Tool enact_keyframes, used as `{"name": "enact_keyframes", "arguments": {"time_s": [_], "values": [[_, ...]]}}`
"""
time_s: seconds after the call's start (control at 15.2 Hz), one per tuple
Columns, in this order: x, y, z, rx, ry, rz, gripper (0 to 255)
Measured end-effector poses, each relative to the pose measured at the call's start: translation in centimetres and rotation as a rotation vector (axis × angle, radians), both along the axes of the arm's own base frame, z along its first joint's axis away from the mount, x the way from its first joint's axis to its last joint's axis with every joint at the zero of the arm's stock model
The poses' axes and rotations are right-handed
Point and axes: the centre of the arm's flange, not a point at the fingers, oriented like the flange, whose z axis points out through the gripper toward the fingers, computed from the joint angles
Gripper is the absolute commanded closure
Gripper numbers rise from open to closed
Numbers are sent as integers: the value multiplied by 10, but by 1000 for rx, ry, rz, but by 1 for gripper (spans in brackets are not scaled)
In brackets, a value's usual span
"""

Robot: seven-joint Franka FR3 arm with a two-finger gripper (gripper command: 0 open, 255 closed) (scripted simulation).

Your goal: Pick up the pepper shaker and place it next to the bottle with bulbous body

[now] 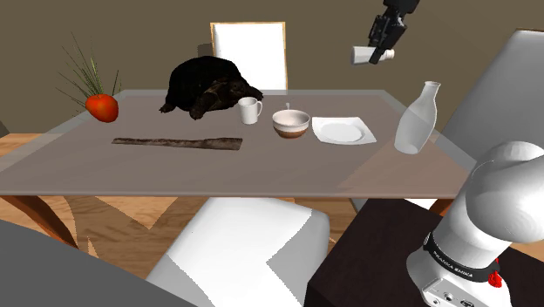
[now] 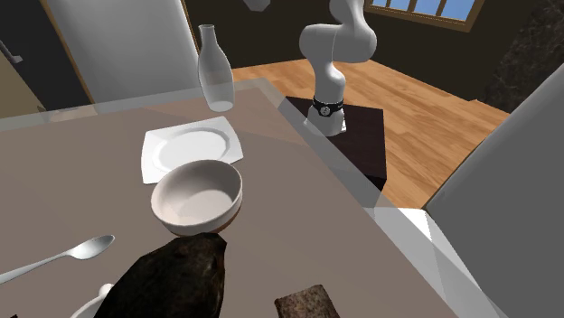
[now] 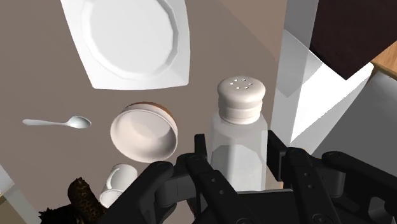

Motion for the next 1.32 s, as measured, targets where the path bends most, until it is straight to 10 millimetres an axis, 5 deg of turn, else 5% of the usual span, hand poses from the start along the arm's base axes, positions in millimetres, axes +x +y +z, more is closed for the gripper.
{"name": "enact_keyframes", "arguments": {"time_s": [1.32], "values": [[-227,-129,1,-1,-1,1,255]]}}
